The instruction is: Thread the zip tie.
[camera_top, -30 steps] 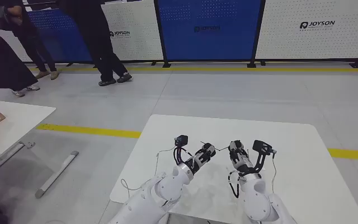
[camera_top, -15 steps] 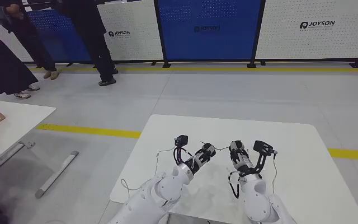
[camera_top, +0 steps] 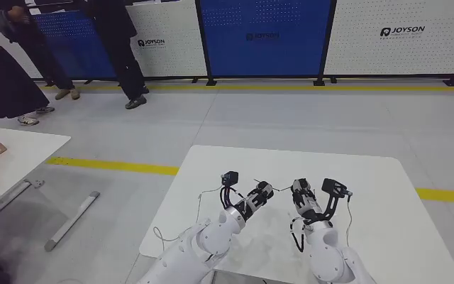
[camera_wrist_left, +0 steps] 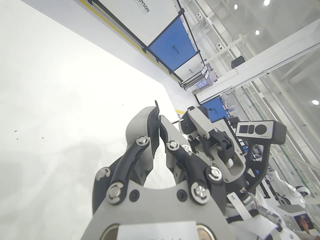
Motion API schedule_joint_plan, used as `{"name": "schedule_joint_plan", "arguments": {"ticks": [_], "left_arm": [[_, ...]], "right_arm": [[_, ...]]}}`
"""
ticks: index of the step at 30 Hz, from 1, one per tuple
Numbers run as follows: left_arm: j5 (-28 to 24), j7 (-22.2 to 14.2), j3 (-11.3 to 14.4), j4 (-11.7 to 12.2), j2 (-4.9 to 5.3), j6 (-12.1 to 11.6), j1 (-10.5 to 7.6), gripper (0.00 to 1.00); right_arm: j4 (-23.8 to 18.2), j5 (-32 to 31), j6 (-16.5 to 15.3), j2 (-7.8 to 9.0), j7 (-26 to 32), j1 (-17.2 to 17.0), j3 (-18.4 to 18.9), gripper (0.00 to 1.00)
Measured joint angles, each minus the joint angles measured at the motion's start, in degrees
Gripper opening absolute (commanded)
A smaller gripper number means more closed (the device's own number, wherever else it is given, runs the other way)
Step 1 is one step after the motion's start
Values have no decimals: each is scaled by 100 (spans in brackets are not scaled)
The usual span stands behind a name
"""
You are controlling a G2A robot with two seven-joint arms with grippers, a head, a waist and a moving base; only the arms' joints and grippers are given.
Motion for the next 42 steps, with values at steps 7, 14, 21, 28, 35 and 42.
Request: {"name": "schedule_joint_plan", "arguments": {"ticks": [7, 14, 21, 28, 35, 42], "left_arm": [[0, 0, 0, 0, 0, 0, 0, 0], [0, 0, 0, 0, 0, 0, 0, 0], [0, 0, 0, 0, 0, 0, 0, 0], [0, 0, 0, 0, 0, 0, 0, 0], [0, 0, 0, 0, 0, 0, 0, 0], [0, 0, 0, 0, 0, 0, 0, 0]], "right_arm": [[17, -5, -11, -9, 13, 24, -9, 0], [6, -53, 13, -14, 36, 24, -14, 0], [85, -85, 79, -31, 121, 102, -64, 0], [128, 14, 46, -48, 192, 146, -93, 0], [131, 32, 41, -49, 195, 149, -92, 0], [136, 58, 32, -50, 187, 140, -85, 0]]}}
